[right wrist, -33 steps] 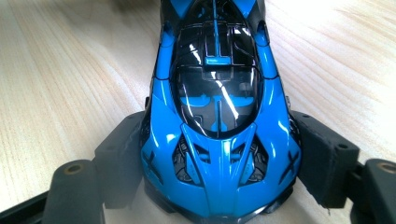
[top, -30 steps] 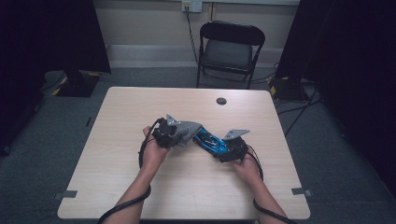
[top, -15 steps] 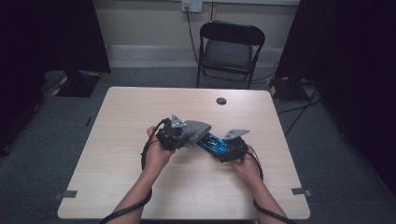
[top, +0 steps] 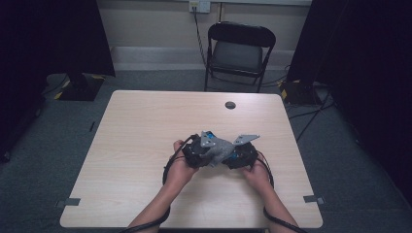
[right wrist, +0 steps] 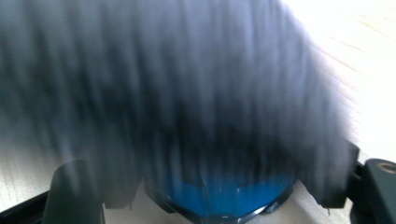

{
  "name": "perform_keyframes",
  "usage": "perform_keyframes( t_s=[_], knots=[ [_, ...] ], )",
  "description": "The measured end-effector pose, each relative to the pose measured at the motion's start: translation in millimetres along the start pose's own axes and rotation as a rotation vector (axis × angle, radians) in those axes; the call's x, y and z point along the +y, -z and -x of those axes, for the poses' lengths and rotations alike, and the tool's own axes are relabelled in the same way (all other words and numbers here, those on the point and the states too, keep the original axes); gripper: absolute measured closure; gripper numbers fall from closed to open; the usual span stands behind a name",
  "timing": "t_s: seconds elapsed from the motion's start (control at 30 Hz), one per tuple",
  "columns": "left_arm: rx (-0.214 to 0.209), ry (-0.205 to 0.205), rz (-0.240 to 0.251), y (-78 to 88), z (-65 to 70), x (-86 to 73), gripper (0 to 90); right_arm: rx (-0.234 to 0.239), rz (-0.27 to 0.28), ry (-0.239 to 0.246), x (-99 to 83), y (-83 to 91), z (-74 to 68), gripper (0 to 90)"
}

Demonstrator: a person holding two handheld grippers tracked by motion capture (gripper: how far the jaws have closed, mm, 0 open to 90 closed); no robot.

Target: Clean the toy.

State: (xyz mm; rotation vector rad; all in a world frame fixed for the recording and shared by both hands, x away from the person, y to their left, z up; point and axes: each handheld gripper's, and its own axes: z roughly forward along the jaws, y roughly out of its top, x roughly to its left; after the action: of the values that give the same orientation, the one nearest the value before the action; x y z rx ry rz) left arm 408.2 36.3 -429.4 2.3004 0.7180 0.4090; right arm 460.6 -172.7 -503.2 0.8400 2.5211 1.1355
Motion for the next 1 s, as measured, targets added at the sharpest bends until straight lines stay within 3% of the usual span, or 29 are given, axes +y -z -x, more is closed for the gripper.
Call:
perform_keyframes(
  t_s=[0.1, 0.23, 0.7, 1.0],
  knots=[
    [-0.007, -0.029, -0.037, -12.3, 6.5, -0.1, 74.3, 0.0, 0.001, 0.001, 0.0, 0.0, 0.0, 25.3],
    [0.002, -0.029, -0.059, -20.1, 6.4, -1.5, 74.3, 0.0, 0.0, 0.0, 0.0, 0.0, -0.1, 25.3],
    [0.021, -0.02, -0.084, -23.0, -0.7, -4.3, 74.2, 0.0, 0.0, 0.0, 0.0, 0.0, 0.0, 25.3],
    [0.052, 0.017, -0.094, -18.6, -17.0, -11.4, 74.2, 0.001, 0.0, 0.001, 0.0, 0.0, 0.1, 25.2]
  ],
)
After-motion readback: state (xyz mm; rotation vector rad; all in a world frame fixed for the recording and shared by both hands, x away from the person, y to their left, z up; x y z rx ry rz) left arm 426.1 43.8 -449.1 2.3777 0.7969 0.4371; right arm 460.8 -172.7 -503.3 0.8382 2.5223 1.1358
